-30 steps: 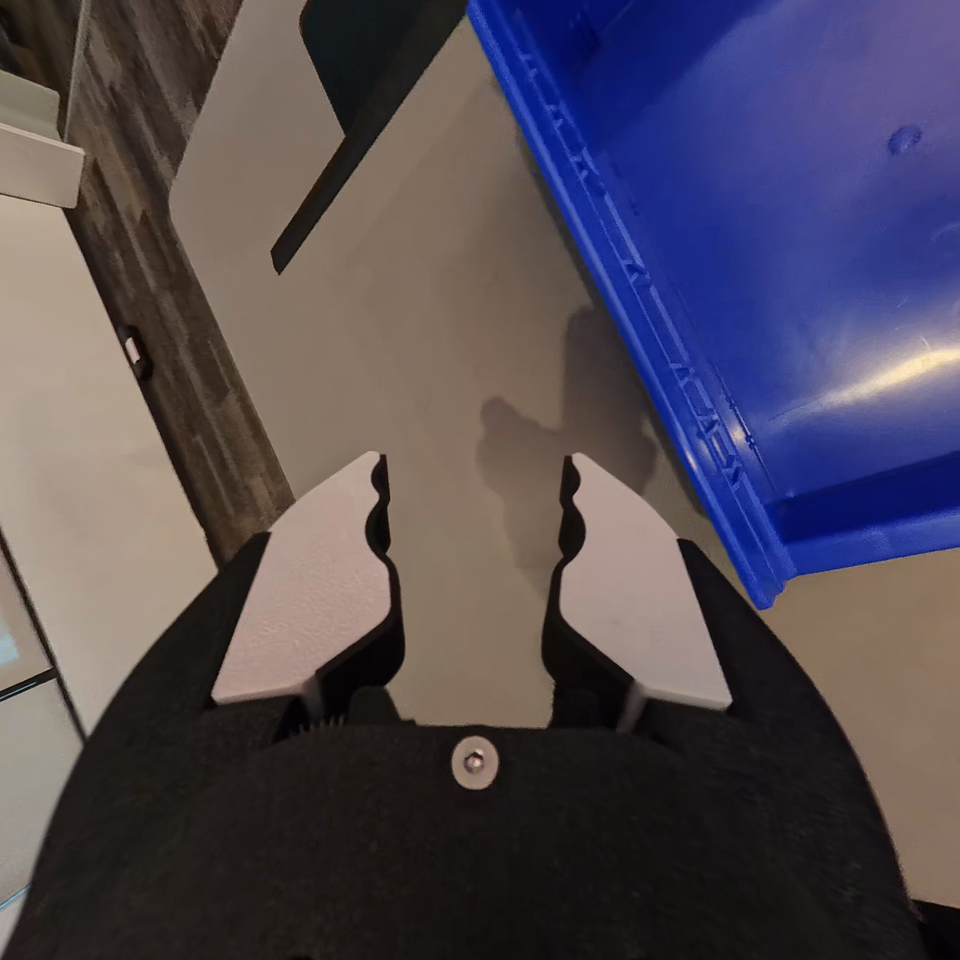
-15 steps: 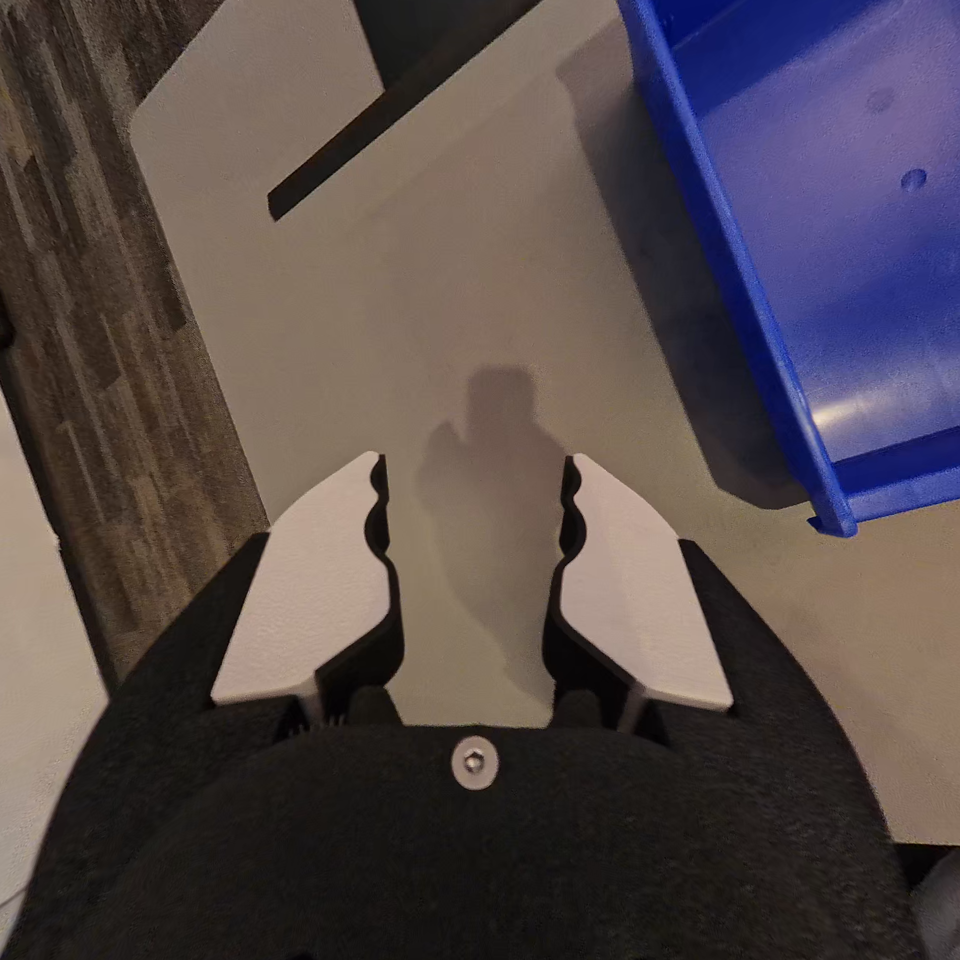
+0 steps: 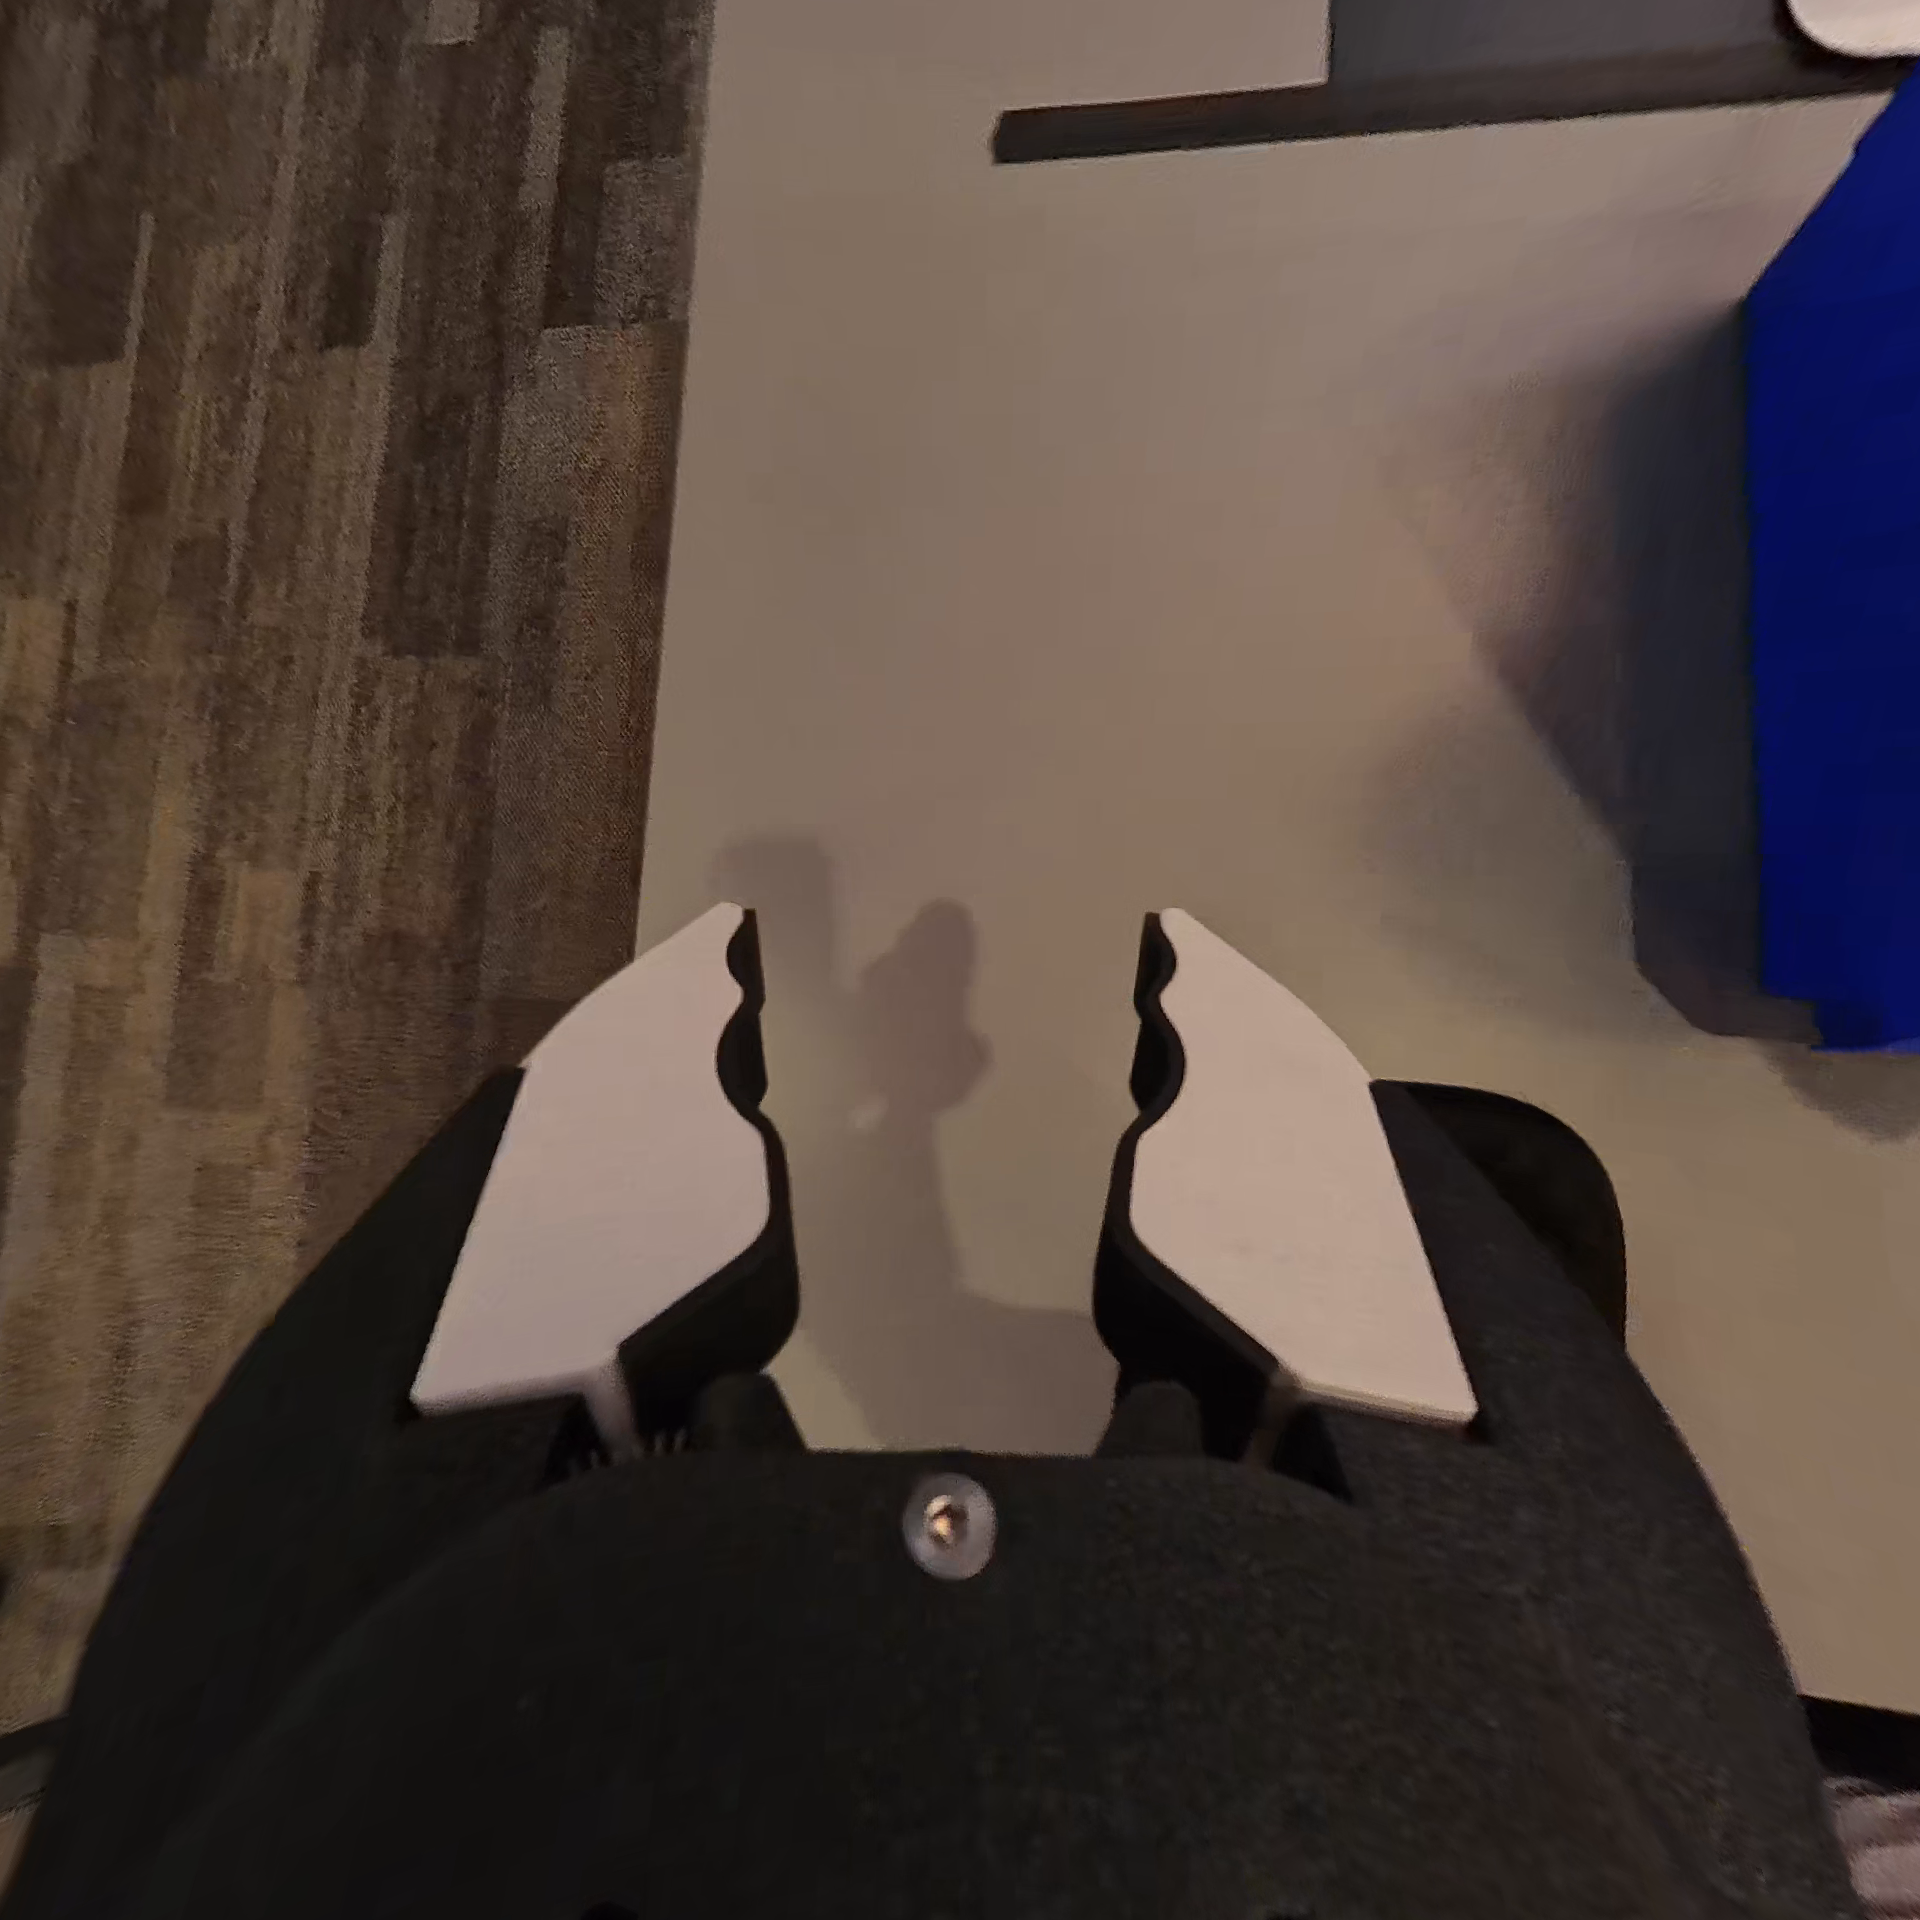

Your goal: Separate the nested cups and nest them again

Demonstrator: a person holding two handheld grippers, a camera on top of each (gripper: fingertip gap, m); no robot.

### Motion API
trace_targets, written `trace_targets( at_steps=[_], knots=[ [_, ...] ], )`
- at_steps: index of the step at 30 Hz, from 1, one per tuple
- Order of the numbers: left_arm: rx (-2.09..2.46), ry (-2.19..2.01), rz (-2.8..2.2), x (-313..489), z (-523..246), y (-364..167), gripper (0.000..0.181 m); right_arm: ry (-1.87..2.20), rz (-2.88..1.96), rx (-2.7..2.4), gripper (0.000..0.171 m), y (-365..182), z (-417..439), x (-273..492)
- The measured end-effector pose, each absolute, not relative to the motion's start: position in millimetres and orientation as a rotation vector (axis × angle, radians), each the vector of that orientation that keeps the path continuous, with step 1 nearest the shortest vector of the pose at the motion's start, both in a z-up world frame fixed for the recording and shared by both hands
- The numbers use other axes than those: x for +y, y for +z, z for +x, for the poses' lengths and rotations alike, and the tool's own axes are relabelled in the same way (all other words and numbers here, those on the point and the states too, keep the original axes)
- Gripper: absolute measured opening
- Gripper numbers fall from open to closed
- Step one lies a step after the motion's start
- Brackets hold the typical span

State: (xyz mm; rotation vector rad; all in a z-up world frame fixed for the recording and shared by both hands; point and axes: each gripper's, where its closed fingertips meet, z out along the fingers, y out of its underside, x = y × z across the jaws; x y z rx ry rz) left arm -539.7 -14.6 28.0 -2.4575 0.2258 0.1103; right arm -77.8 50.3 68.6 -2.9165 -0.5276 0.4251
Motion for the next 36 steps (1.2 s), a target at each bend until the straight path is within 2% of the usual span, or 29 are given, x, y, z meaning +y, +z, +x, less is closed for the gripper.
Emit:
trace_targets(
  at_steps=[7,14,20,29,32,34,36],
  knots=[
    [0.093,0.121,-2.43,-43.3,-579.6,27.8,0.073,0.597,-2.863,-0.717,0.005,46.6,-232.8,92.3],
    [0.013,0.099,-2.285,-64.2,-595.9,50.6,0.069,0.59,-2.85,-0.782,0.005,10.1,-334.8,121.5],
    [0.104,0.096,-2.265,-63.2,-581.2,55.8,0.068,0.569,-2.864,-0.761,0.006,-45.0,-379.3,131.8],
    [0.18,0.066,-2.276,-54.3,-567.3,53.8,0.067,0.48,-2.935,-0.696,0.008,-116.7,-387.3,124.6],
    [0.197,0.068,-2.292,-53.3,-565.7,51.0,0.067,0.487,-2.814,-0.754,0.011,-108.3,-392.8,133.0],
    [0.21,0.066,-2.299,-52.6,-563.9,49.7,0.068,0.48,-2.645,-0.832,0.016,-79.3,-394.5,139.6],
    [0.23,0.062,-2.301,-52.5,-561.5,48.9,0.068,0.44,-2.465,-0.91,0.044,-35.7,-383.5,134.1]
  ],
)
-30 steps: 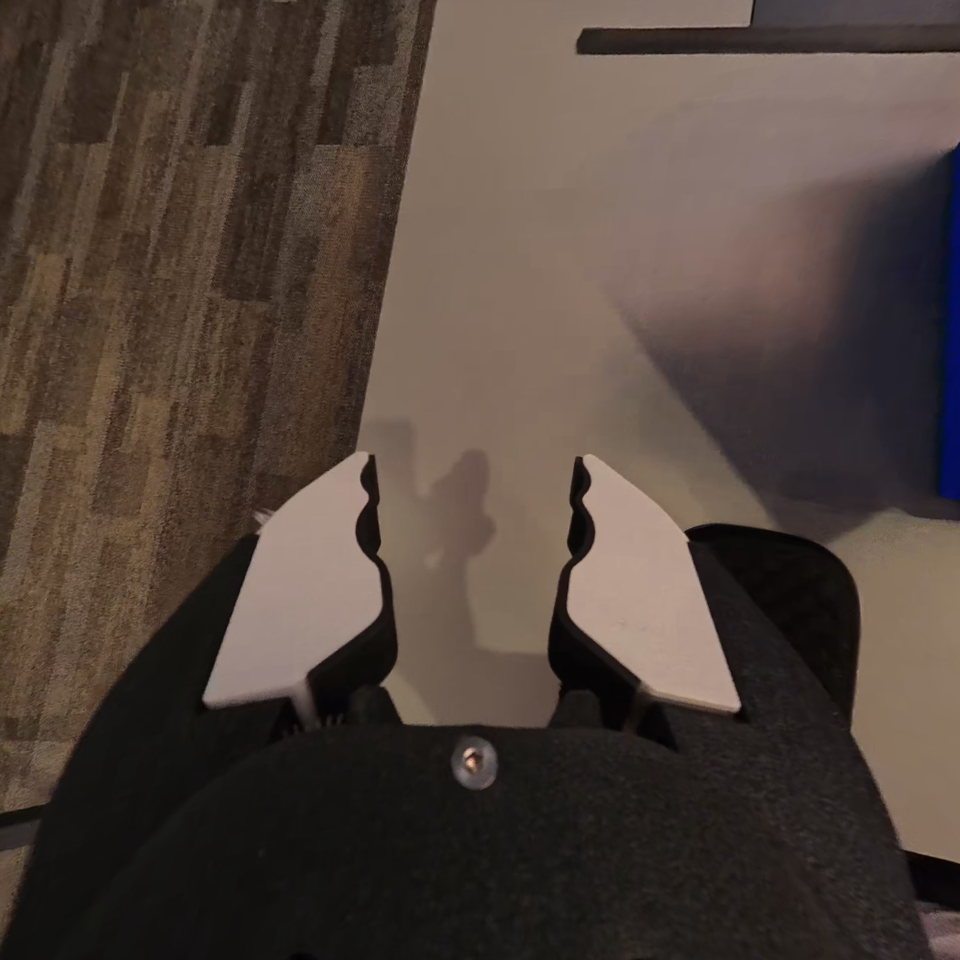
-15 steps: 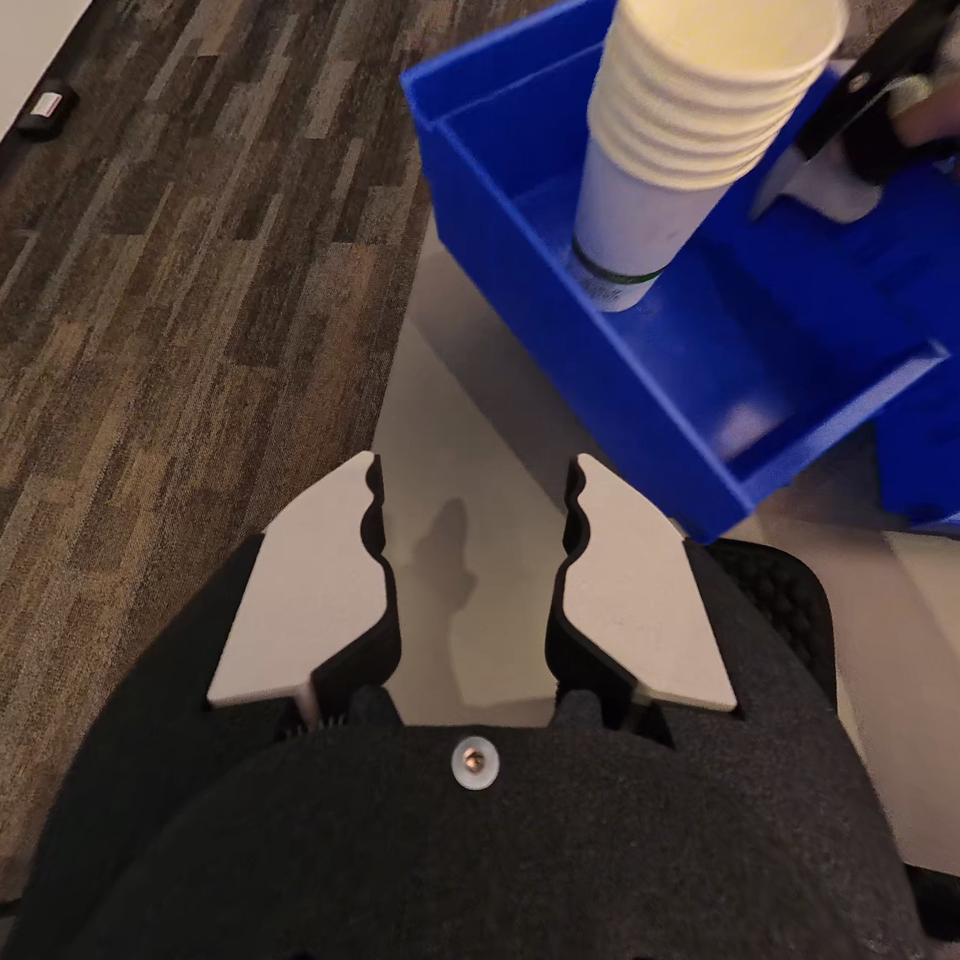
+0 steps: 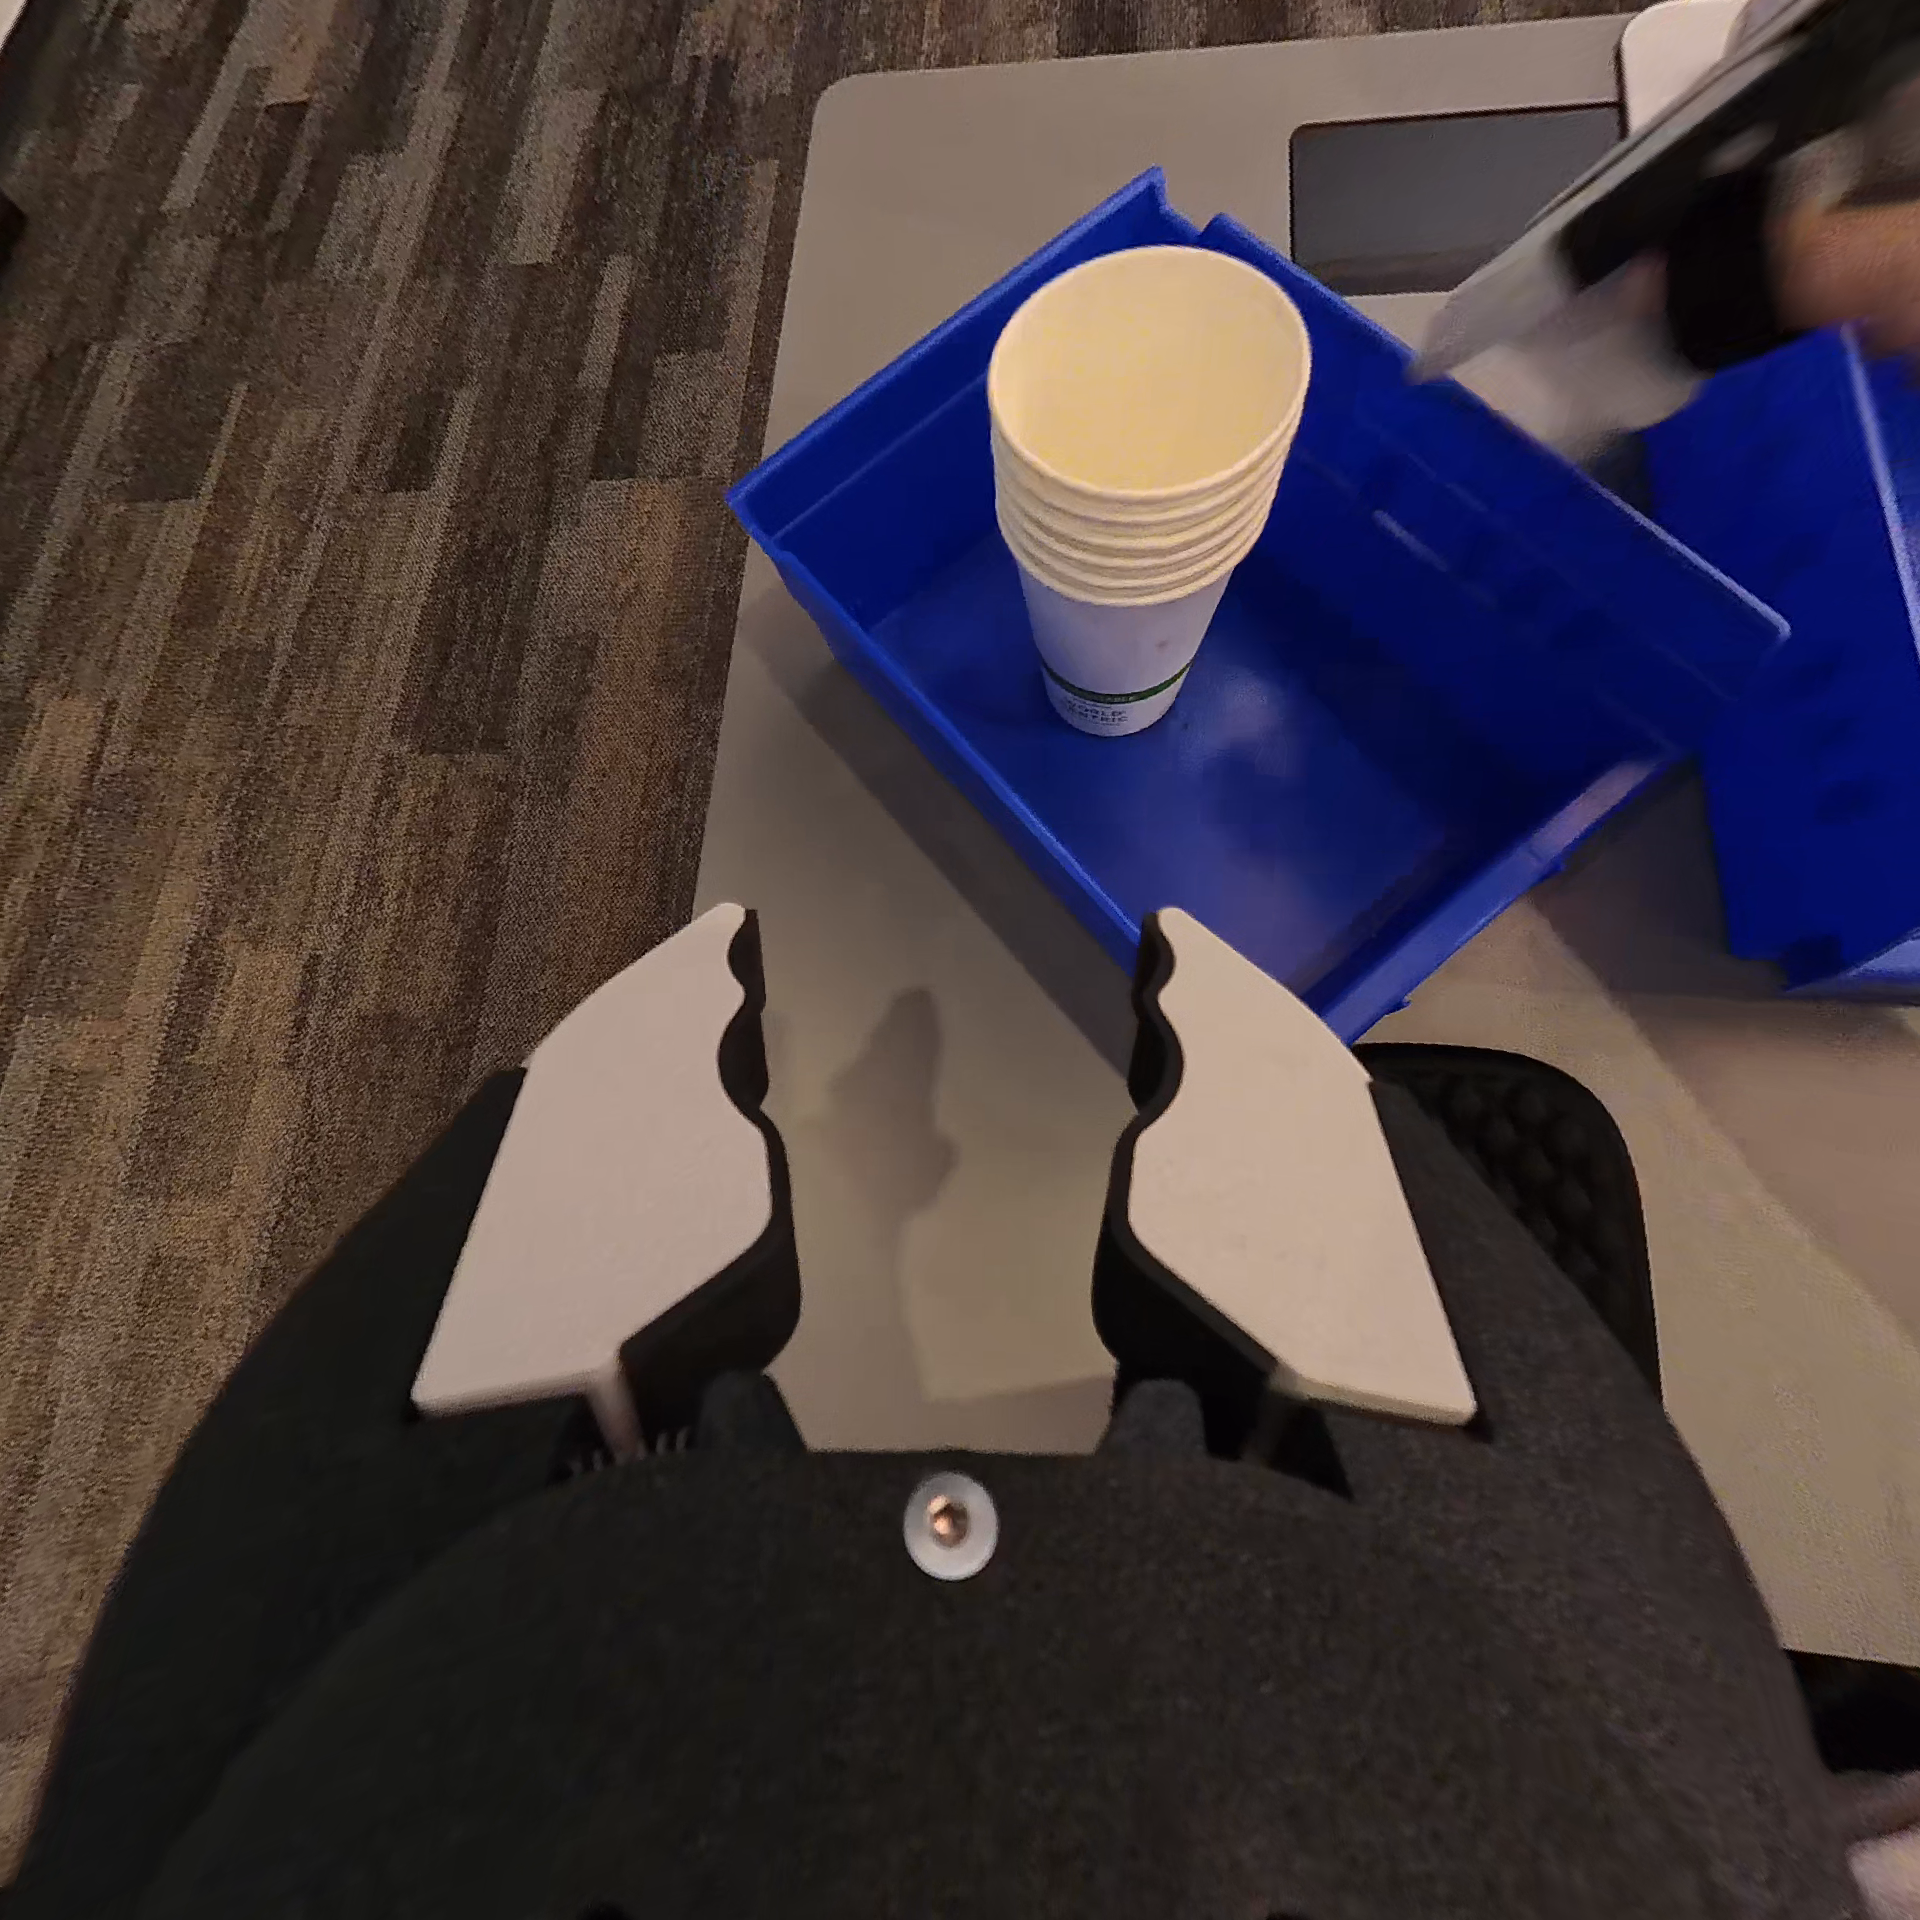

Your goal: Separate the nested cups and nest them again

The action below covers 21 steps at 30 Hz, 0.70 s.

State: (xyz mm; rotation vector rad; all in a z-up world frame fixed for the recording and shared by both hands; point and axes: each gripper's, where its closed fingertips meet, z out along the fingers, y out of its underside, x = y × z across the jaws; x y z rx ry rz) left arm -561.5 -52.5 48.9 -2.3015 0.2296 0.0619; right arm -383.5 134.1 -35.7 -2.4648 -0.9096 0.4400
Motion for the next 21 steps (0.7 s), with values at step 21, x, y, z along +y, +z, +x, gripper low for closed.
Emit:
trace_targets(
  at_steps=[21],
  knots=[
    [0.408,0.29,-2.247,-18.8,-501.6,74.5,0.064,0.248,-2.928,-0.336,0.006,-125.0,-27.7,46.3]
  ],
)
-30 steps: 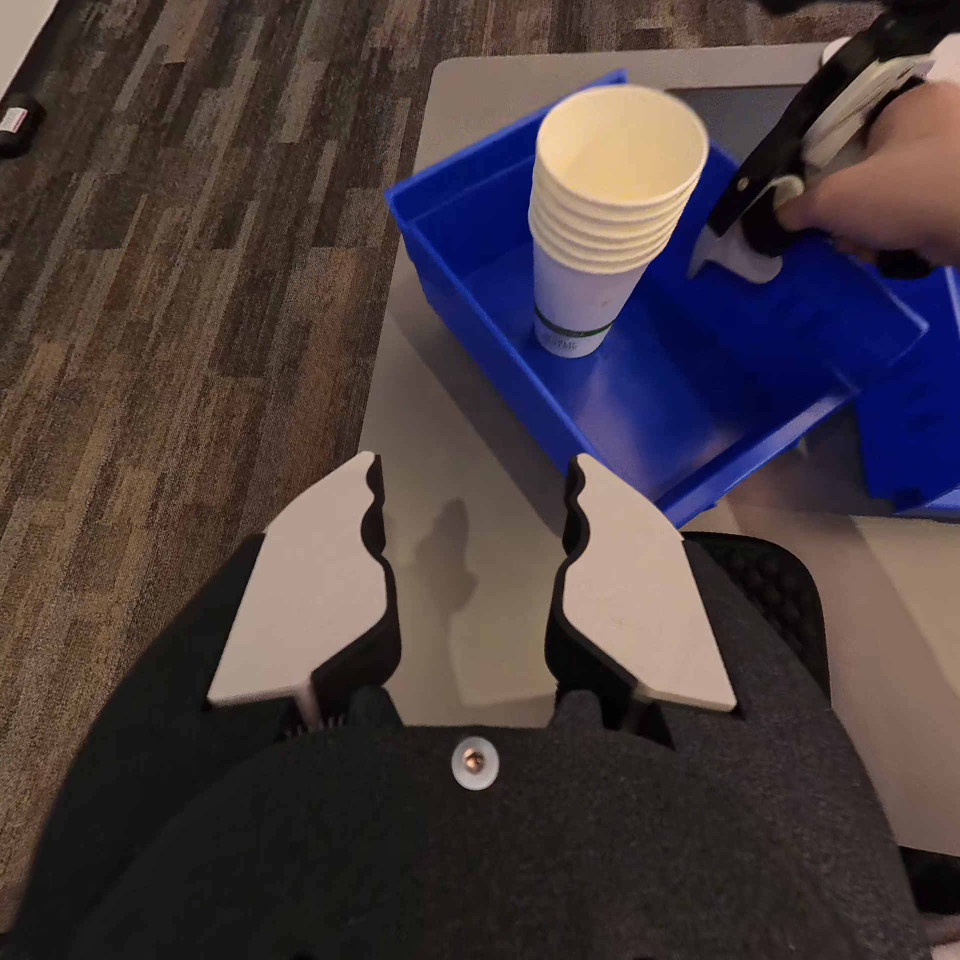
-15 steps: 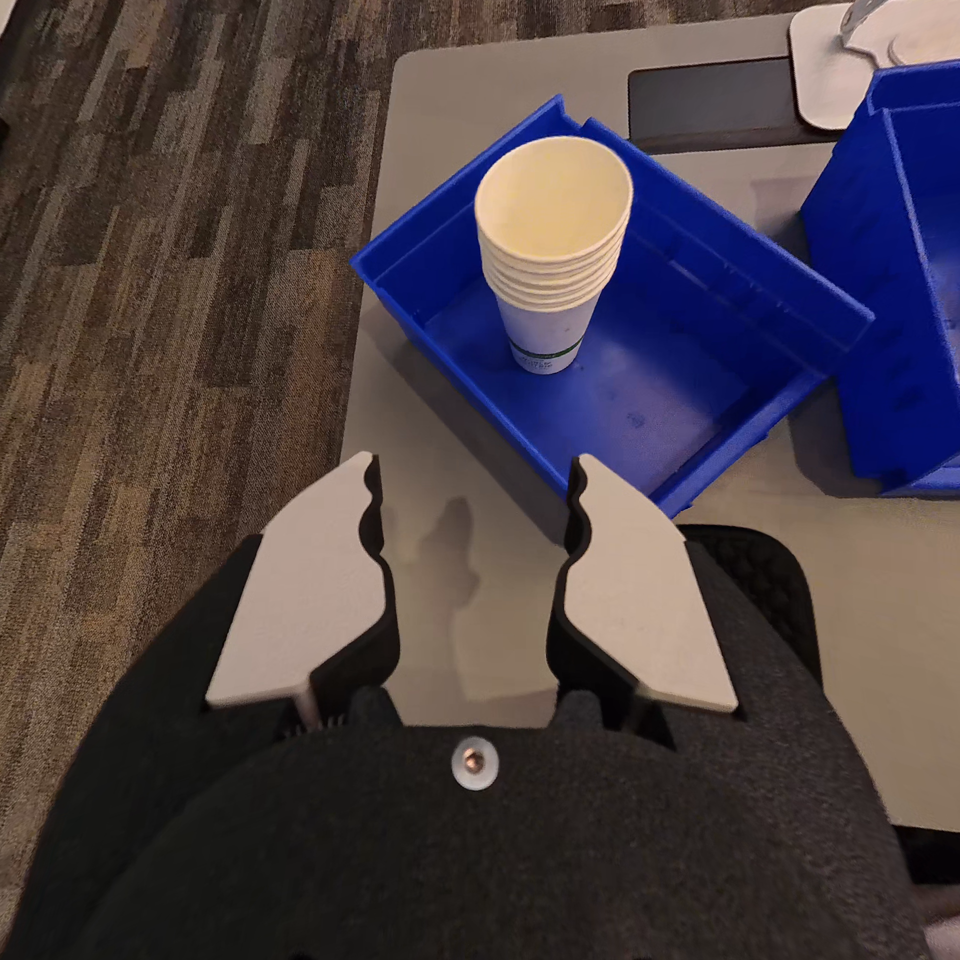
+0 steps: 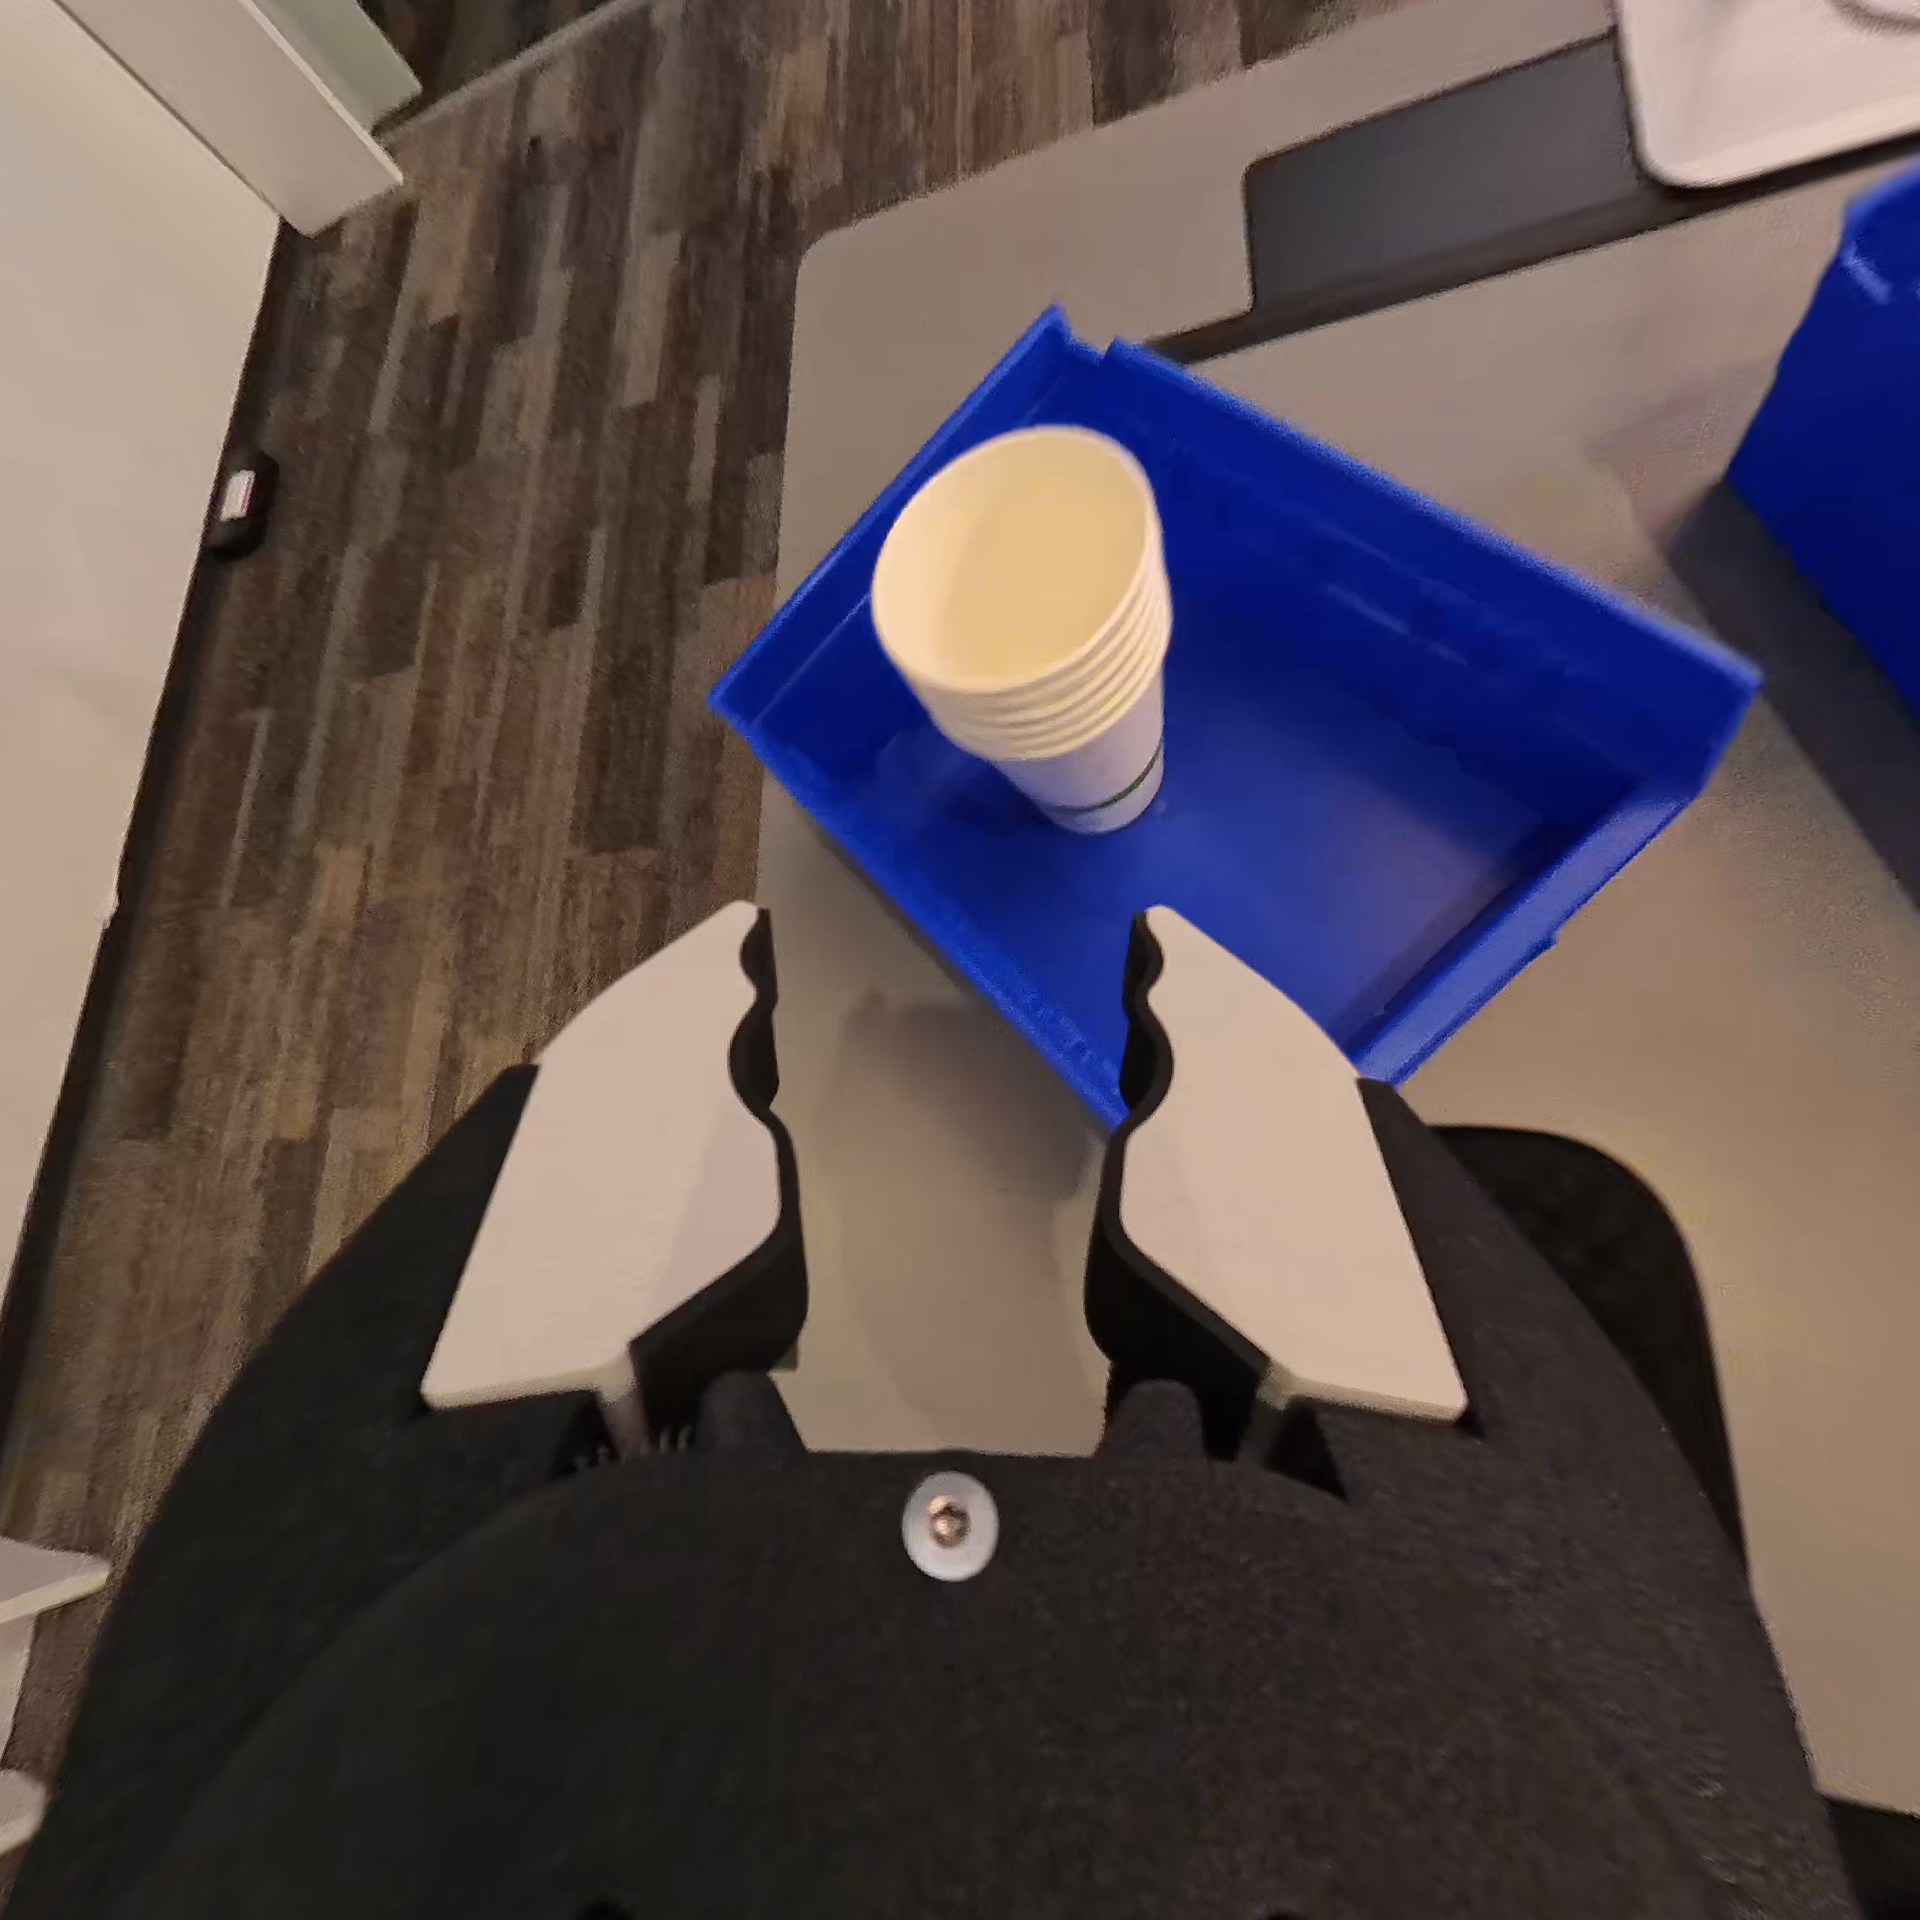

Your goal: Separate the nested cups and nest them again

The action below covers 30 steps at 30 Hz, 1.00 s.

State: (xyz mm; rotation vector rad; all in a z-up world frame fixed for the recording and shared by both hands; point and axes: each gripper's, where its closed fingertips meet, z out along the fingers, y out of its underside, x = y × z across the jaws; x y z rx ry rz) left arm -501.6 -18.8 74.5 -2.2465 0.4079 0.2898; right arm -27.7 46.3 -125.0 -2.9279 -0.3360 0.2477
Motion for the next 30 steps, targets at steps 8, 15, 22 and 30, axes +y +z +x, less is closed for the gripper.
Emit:
trace_targets(
  at_steps=[8,15,22,30],
  knots=[
    [0.552,0.363,-2.213,-10.8,-463.5,77.0,0.064,0.228,-2.983,-0.185,0.006,-126.5,101.5,14.1],
    [0.544,0.406,-2.218,-9.4,-458.5,78.4,0.064,0.205,-2.993,0.047,0.006,-127.8,214.4,-28.4],
    [0.612,0.455,-2.233,-5.7,-440.3,72.7,0.064,0.197,-2.966,0.322,0.006,-129.0,295.6,-67.6],
    [0.618,0.404,-2.115,-23.0,-434.3,94.5,0.059,0.11,-2.886,0.275,0.016,-122.1,318.8,-82.8]
  ],
)
